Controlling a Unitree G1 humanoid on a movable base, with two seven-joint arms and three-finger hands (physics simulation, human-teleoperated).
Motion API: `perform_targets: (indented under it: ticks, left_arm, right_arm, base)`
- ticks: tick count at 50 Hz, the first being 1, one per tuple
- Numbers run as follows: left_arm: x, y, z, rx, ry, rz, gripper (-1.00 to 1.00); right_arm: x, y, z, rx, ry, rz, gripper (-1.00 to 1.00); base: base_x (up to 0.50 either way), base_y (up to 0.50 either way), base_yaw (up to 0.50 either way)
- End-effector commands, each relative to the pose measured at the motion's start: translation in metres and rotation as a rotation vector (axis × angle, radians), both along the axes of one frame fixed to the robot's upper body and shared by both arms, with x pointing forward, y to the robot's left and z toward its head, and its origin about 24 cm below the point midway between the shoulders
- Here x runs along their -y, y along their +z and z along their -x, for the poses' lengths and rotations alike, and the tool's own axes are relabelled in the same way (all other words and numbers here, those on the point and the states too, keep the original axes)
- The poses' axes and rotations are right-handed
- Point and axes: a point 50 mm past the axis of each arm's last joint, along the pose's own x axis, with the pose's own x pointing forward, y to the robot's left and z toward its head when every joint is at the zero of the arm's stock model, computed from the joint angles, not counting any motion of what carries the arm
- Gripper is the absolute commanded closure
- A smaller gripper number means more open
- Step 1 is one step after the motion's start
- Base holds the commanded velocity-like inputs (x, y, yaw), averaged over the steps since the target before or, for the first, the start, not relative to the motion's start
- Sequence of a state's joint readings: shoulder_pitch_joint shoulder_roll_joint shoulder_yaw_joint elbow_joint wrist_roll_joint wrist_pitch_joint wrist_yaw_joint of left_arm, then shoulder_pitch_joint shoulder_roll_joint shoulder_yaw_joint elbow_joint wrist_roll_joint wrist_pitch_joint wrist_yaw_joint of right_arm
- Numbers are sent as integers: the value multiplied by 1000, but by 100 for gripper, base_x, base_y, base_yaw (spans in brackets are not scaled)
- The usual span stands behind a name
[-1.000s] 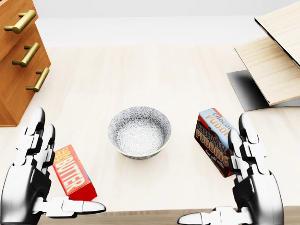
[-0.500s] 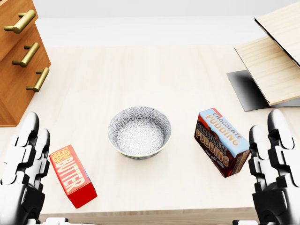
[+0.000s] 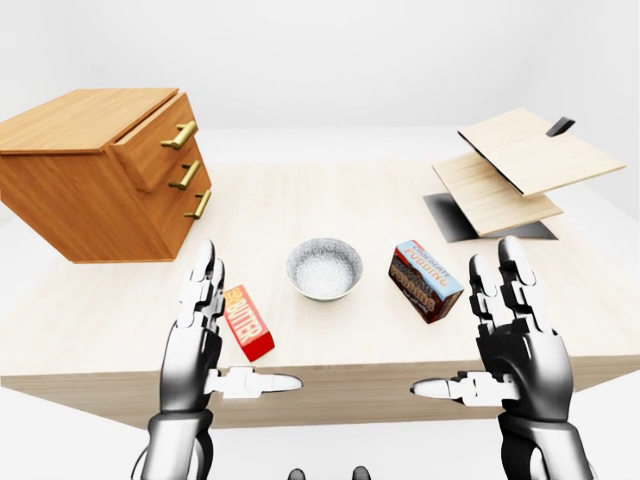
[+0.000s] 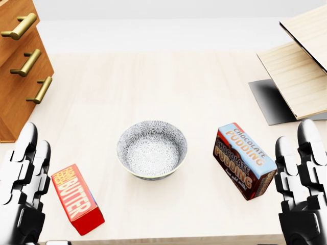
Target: Close the top drawer of the cabinet and put the bowl on top of it.
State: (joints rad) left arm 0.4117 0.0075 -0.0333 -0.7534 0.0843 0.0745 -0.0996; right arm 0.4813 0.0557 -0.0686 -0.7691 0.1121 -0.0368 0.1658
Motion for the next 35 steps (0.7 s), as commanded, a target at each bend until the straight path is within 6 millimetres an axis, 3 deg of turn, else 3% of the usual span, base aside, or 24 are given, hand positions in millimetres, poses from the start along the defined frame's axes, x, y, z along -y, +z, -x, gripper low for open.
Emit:
perform_targets:
  ticks: [1, 35]
  left_arm:
    - [-1, 2, 1, 5, 2, 3, -100]
    - [-1, 2, 2, 8, 4, 5, -100]
  right_arm:
    - [0, 0, 1, 8, 4, 0, -100]
    - [0, 1, 3, 11, 5, 1, -100]
  base:
    - [19, 0, 0]
    - [22, 0, 0]
